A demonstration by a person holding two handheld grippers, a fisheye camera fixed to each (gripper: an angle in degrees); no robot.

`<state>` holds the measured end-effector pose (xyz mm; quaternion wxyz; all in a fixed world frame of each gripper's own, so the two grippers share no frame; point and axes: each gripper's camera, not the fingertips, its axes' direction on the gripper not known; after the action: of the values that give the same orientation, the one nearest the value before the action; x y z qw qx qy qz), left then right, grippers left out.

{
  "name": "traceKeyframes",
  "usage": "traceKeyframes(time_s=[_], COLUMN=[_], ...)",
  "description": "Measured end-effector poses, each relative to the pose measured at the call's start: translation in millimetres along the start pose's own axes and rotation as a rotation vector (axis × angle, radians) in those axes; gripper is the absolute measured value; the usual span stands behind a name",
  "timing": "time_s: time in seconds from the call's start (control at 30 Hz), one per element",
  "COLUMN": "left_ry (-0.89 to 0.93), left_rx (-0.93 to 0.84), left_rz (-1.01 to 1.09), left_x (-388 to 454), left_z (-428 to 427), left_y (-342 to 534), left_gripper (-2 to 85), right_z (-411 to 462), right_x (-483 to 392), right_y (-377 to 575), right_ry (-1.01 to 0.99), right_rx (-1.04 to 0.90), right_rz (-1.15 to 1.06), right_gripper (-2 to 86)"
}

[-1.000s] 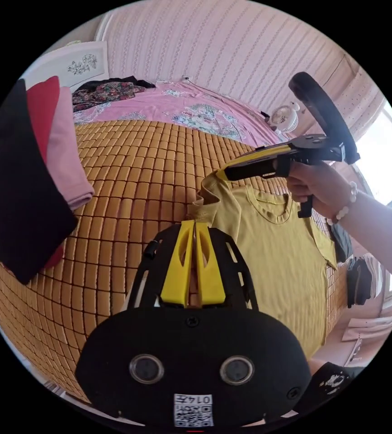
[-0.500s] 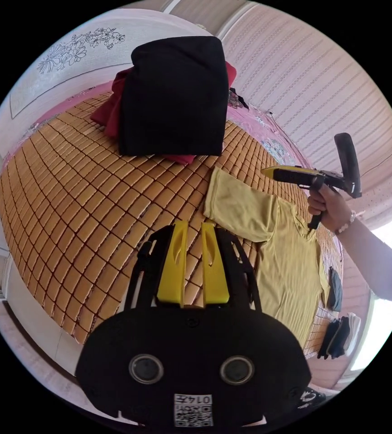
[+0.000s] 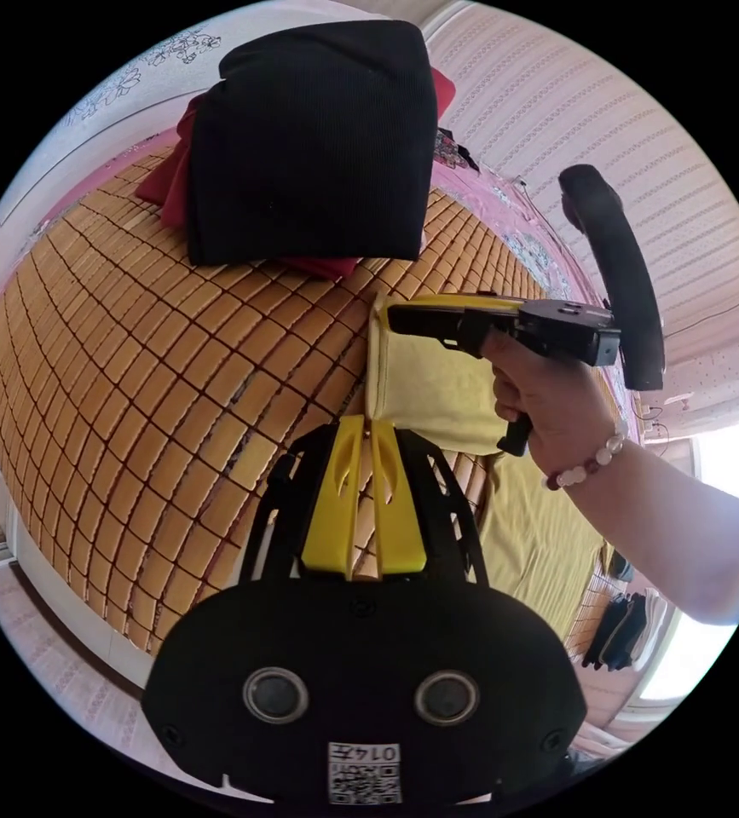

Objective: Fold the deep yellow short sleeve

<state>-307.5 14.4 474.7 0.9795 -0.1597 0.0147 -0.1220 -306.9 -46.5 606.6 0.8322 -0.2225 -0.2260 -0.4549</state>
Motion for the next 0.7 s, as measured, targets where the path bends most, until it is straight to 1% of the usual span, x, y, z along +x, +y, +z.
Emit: traceKeyframes(time_s=[0.07, 0.13, 0.23, 0.3, 0.37, 0.47, 0.5, 0.57, 0.6, 0.7], left_ry=[0.024, 0.023, -0.013, -0.005, 0.013, 0.036, 0.046, 0.13, 0.157, 0.288], left_rx=[0.018, 0.009, -0.001, -0.008, 0.0, 0.029, 0.044, 0.056, 0.051, 0.07], left_rz=[0.0, 0.007, 0.061, 0.071, 0.065, 0.079, 0.094, 0.174, 0.197, 0.35], left_x=[-2.8, -1.1, 8.3, 9.9, 9.1, 14.2, 17.2, 33.7, 38.8, 70.6], left_z=[0.6, -1.0, -2.5, -0.3, 1.6, -3.0, -5.6, -15.3, -17.9, -34.5], left_y=[5.0, 5.0, 7.5, 10.4, 12.5, 11.3, 11.3, 8.2, 7.3, 8.6], left_gripper=[-0.9, -0.9, -0.9, -0.9, -0.9, -1.0, -1.0, -1.0, -1.0, -0.9], right_z=[1.0, 0.9, 0.1, -1.6, -6.7, -29.8, -44.4, -69.9, -88.9, -139.3], right_x=[-3.1, -2.4, 3.8, 8.7, 13.5, 27.6, 38.4, 60.0, 75.8, 104.8], right_y=[1.3, 3.4, 8.3, 12.1, 17.7, 34.8, 46.9, 71.1, 91.7, 158.0], right_ry=[0.002, -0.053, -0.123, -0.161, -0.186, -0.217, -0.237, -0.278, -0.312, -0.355], right_rx=[-0.001, -0.004, 0.002, 0.003, 0.021, 0.108, 0.161, 0.231, 0.277, 0.417], right_rz=[0.011, 0.001, -0.004, 0.007, 0.016, 0.053, 0.101, 0.211, 0.301, 0.479], right_gripper=[4.3, 2.1, 0.7, 0.4, 0.2, 0.2, 0.2, 0.4, 0.5, 0.8])
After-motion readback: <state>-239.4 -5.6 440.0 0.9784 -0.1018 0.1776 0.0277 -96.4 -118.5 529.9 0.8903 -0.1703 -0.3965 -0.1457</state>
